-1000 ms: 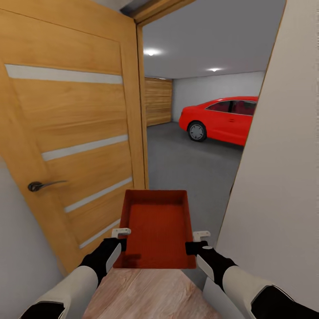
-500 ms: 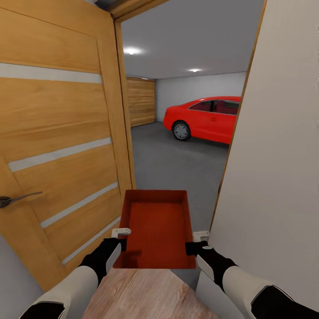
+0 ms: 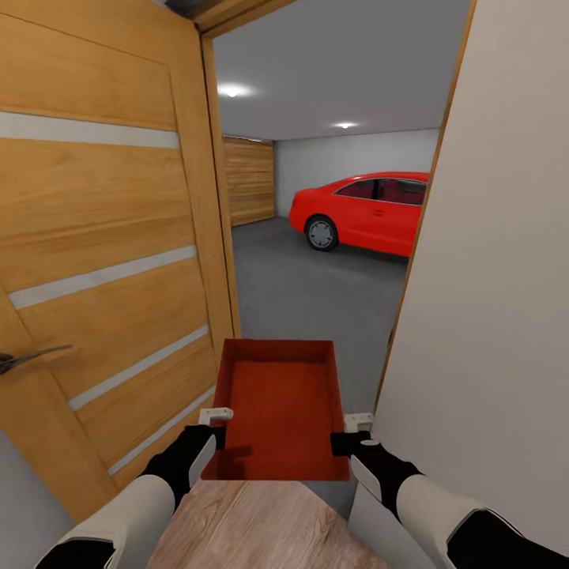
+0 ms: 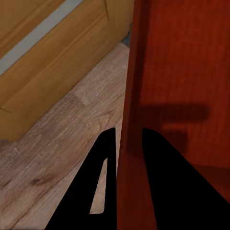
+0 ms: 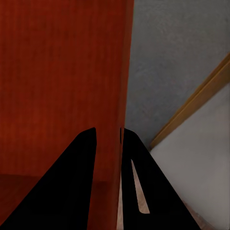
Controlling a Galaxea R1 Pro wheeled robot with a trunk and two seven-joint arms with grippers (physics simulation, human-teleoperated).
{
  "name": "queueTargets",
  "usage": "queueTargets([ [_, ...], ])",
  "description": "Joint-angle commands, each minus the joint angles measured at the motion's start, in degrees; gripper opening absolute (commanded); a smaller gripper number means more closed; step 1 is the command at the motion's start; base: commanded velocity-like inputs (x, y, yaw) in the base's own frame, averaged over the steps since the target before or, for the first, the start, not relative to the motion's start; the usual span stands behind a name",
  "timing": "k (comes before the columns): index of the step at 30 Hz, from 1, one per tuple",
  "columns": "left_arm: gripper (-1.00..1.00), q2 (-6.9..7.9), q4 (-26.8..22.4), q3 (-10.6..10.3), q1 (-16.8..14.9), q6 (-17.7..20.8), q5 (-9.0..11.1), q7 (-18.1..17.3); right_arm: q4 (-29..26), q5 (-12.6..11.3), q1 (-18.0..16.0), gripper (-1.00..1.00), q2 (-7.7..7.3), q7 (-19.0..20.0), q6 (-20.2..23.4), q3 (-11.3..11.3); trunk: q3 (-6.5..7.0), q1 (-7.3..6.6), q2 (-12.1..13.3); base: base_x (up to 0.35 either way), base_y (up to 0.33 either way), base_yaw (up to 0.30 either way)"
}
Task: Move the two storage containers from the living room to the garage. In the garage, place one container on the floor and stack the other container on top of it (either order is fine).
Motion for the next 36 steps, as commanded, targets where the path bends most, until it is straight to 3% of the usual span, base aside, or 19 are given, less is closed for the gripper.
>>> queueTargets([
  [1, -1.0, 0.71, -2.74, -0.27, -0.06, 0.09, 0.98, 0.33, 1.66, -1.51, -0.03, -1.0, -1.53, -0.37, 0.39, 0.43, -0.14, 0.04, -0.14, 0.07, 0.084, 0.0],
  [17, -1.0, 0.71, -2.77, -0.27, -0.06, 0.07, 0.9, 0.36, 1.66, -1.52, -0.03, -1.0, -1.53, -0.38, 0.37, 0.43, -0.14, 0.04, -0.14, 0.102, 0.119, -0.005],
  [36, -1.0, 0.71, -2.82, -0.27, -0.06, 0.09, 0.9, 0.37, 1.66, -1.52, -0.03, -1.0, -1.53, -0.41, 0.37, 0.43, -0.14, 0.04, -0.14, 0.003, 0.002, -0.169],
])
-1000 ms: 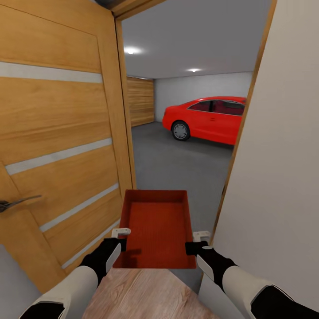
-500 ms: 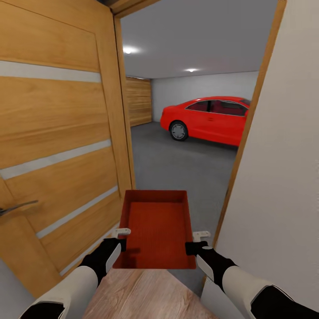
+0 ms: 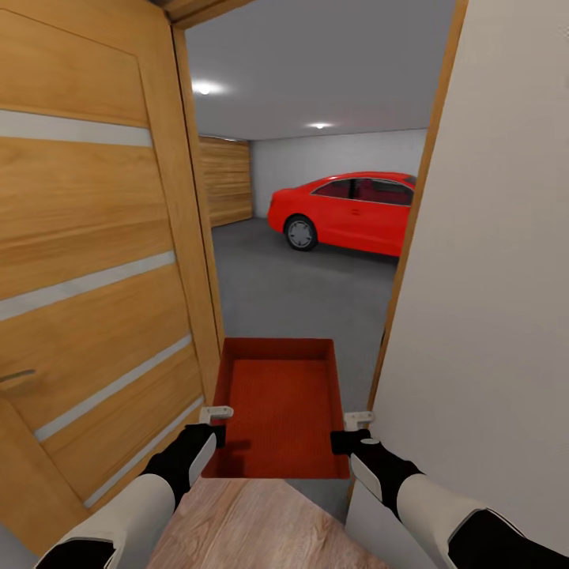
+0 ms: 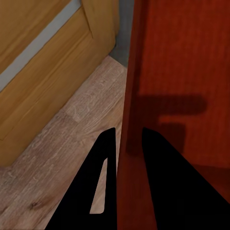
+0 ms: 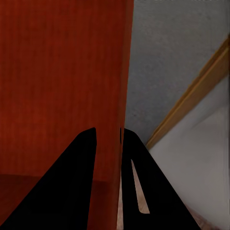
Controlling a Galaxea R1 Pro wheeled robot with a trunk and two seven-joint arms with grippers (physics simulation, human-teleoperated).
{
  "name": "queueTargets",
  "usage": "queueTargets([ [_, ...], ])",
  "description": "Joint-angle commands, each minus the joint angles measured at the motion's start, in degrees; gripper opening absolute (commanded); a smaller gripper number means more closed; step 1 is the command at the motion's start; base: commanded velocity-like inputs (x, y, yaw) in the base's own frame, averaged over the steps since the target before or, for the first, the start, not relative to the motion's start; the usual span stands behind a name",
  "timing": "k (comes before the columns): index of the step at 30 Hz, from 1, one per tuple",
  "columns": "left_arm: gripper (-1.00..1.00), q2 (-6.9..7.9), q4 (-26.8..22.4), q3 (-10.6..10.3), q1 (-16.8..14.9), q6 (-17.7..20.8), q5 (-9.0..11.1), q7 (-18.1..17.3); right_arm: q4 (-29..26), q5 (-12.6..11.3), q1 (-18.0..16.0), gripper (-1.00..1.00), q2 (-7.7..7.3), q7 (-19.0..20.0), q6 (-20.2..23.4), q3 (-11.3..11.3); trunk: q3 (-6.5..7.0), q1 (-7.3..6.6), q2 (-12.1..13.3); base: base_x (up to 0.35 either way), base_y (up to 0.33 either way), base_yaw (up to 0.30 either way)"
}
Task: Move the two storage containers from the living room to the garage. In the garage, place one container on the floor and stack the other container on top of it (either order is fine).
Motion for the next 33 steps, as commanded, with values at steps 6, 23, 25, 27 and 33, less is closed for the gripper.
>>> queueTargets([
  [6, -1.0, 0.74, -2.2, -0.28, -0.06, 0.06, 1.0, 0.35, 2.33, -1.67, -0.03, -1.0, -1.36, -0.31, 0.43, 0.59, -0.14, 0.04, -0.14, 0.0, 0.0, -0.012],
  [23, -1.0, 0.74, -2.2, -0.28, -0.06, 0.02, 1.0, 0.35, 2.33, -1.67, -0.03, -1.0, -1.36, -0.31, 0.44, 0.59, -0.14, 0.04, -0.14, 0.0, 0.0, 0.0],
  [25, -1.0, 0.74, -2.2, -0.28, -0.06, 0.04, 1.0, 0.35, 2.33, -1.67, -0.03, -1.0, -1.37, -0.31, 0.44, 0.59, -0.14, 0.04, -0.14, 0.0, 0.0, 0.0],
  [27, -1.0, 0.71, -2.2, -0.28, -0.06, 0.09, 1.01, 0.35, 2.33, -1.67, -0.03, -1.0, -1.36, -0.29, 0.44, 0.59, -0.14, 0.04, -0.14, 0.0, 0.028, 0.0],
  [33, -1.0, 0.71, -2.2, -0.29, -0.06, 0.1, 1.0, 0.35, 2.33, -1.67, -0.03, -1.0, -1.37, -0.31, 0.44, 0.59, -0.14, 0.04, -0.14, 0.05, 0.148, 0.0],
])
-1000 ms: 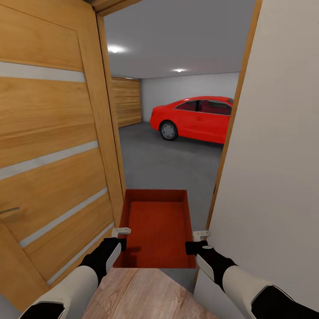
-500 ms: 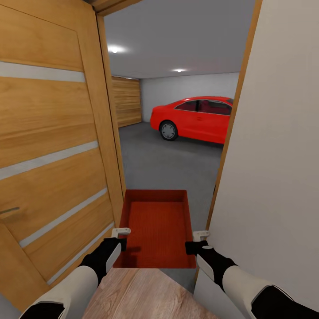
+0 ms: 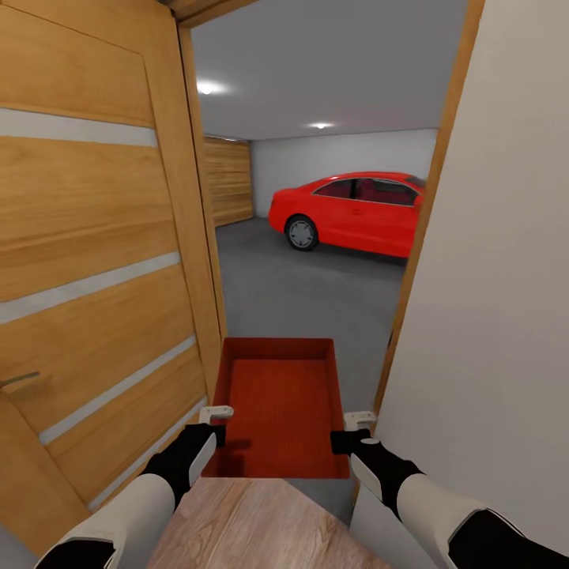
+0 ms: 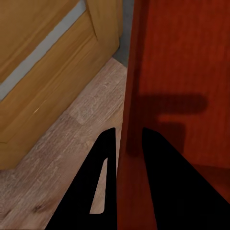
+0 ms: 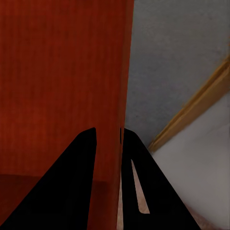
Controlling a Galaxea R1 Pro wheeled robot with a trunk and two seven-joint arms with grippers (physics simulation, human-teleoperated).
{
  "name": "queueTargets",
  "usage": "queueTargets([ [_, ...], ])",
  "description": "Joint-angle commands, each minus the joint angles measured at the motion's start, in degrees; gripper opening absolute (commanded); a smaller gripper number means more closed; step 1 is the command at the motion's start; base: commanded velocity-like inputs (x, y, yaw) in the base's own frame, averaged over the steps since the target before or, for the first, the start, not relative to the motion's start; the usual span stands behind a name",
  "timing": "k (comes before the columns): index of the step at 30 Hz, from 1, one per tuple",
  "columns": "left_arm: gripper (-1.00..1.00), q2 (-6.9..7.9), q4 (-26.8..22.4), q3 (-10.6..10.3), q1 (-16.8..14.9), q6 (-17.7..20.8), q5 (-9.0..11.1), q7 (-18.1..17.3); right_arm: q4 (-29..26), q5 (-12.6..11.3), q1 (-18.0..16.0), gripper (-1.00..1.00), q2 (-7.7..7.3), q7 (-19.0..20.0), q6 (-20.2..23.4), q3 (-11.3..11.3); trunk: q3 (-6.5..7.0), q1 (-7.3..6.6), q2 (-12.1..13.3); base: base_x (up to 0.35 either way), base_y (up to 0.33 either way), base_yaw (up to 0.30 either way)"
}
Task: Move the two storage containers from the living room to the garage. In the garage, place one container on the floor and stack the other container on top of it (either order is fine).
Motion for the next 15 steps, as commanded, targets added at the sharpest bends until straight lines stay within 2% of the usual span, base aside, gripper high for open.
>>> queueTargets([
  [1, -1.0, 0.73, -2.04, -0.32, -0.06, 0.05, 1.06, 0.32, 2.51, -1.74, -0.03, -1.0, -1.3, -0.32, 0.38, 0.65, -0.14, 0.05, -0.14, 0.087, 0.202, -0.019],
  [5, -1.0, 0.76, -2.04, -0.32, -0.06, 0.05, 1.06, 0.32, 2.51, -1.74, -0.03, -1.0, -1.29, -0.32, 0.38, 0.65, -0.14, 0.05, -0.14, 0.093, 0.209, -0.156],
  [15, -1.0, 0.77, -2.09, -0.34, -0.06, 0.05, 1.06, 0.32, 2.51, -1.76, -0.03, -1.0, -1.29, -0.32, 0.38, 0.65, -0.14, 0.05, -0.14, 0.095, 0.163, -0.236],
])
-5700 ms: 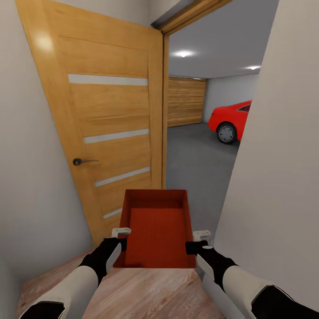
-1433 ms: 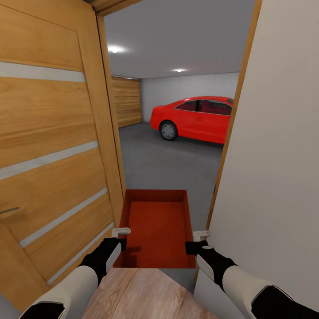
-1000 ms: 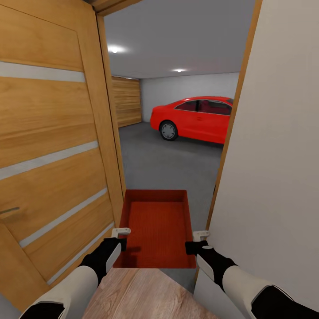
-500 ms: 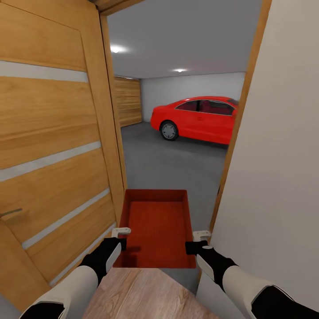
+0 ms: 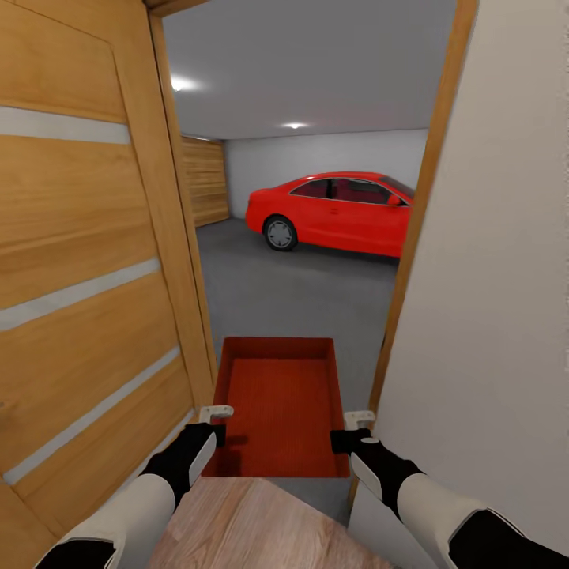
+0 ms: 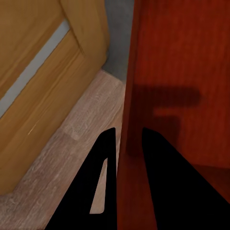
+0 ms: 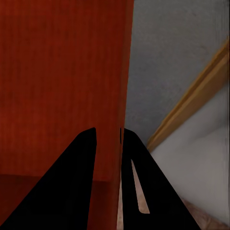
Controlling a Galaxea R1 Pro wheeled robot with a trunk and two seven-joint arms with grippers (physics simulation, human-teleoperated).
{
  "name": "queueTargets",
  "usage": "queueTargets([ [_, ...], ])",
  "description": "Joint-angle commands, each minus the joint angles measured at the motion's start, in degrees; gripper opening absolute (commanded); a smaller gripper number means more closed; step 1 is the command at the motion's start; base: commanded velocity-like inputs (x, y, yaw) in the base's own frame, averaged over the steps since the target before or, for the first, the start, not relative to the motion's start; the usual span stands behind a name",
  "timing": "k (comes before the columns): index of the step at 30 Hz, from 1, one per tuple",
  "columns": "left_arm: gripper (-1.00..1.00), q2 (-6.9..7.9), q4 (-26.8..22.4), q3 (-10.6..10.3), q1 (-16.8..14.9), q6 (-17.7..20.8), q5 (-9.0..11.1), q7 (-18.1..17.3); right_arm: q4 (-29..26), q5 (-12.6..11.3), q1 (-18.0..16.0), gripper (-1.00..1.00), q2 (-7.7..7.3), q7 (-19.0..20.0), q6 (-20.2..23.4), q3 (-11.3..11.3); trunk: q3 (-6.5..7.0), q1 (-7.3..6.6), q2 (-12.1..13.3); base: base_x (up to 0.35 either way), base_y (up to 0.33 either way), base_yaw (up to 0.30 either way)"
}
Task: Move the two storage containers from the living room to the garage. In the garage, place one container on the floor and stack the other container on top of it (either order is fine).
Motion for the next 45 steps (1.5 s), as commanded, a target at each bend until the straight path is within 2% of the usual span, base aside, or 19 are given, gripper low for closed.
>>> queueTargets([
  [1, -1.0, 0.79, -1.94, -0.34, -0.05, 0.06, 1.1, 0.33, 2.73, -1.78, -0.04, -1.0, -1.22, -0.29, 0.38, 0.69, -0.14, 0.05, -0.14, 0.095, 0.15, -0.242],
  [15, -1.0, 0.78, -1.96, -0.31, -0.05, 0.06, 1.1, 0.33, 2.73, -1.8, -0.04, -1.0, -1.22, -0.29, 0.38, 0.69, -0.14, 0.05, -0.14, 0.095, 0.149, -0.235],
  [35, -1.0, 0.79, -1.96, -0.33, -0.05, 0.06, 1.1, 0.33, 2.73, -1.78, -0.04, -1.0, -1.22, -0.29, 0.38, 0.69, -0.14, 0.05, -0.14, 0.101, 0.177, -0.014],
  [45, -1.0, 0.77, -2.04, -0.33, -0.05, 0.06, 1.1, 0.33, 2.73, -1.8, -0.04, -1.0, -1.19, -0.46, 0.38, 0.69, -0.14, 0.05, -0.14, 0.1, 0.148, -0.217],
])
